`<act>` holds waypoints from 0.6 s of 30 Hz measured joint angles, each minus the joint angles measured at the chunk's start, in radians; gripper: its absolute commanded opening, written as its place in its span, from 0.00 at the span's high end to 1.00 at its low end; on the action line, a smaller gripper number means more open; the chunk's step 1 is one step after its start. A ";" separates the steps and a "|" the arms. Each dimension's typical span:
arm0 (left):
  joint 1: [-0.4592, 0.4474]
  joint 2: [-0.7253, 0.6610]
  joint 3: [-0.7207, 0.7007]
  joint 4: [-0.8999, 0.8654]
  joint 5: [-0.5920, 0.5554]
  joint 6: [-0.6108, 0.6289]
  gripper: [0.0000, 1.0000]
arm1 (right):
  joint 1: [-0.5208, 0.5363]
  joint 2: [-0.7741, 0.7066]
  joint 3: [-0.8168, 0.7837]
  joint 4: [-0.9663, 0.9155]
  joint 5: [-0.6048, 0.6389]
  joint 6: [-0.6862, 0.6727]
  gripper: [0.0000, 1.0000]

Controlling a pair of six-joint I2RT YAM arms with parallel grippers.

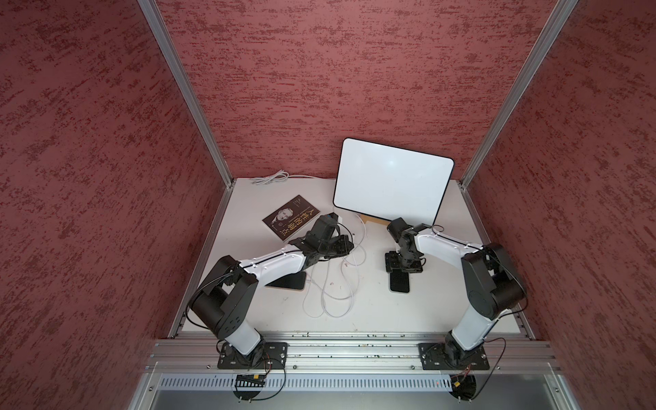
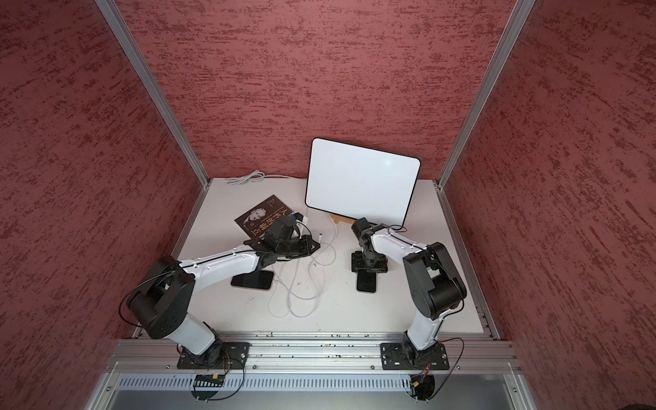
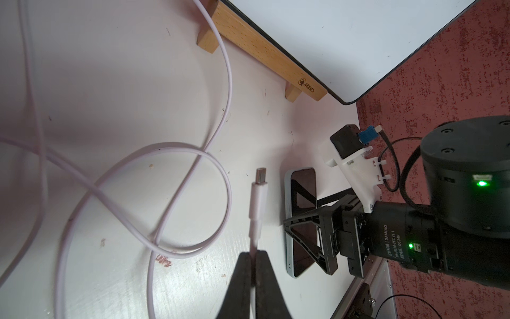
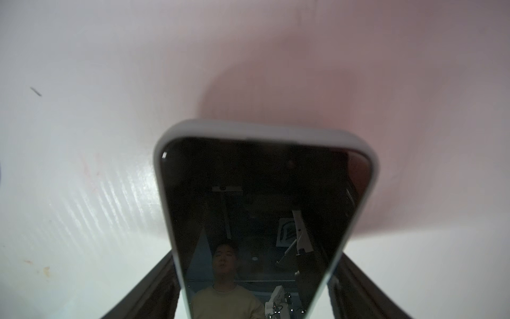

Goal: Unplug the charging cable from the phone
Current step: Place the phone at the center of the board.

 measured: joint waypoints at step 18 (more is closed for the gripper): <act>-0.005 0.166 0.186 -0.015 0.033 -0.023 0.93 | 0.001 -0.178 -0.001 -0.017 0.037 0.034 0.01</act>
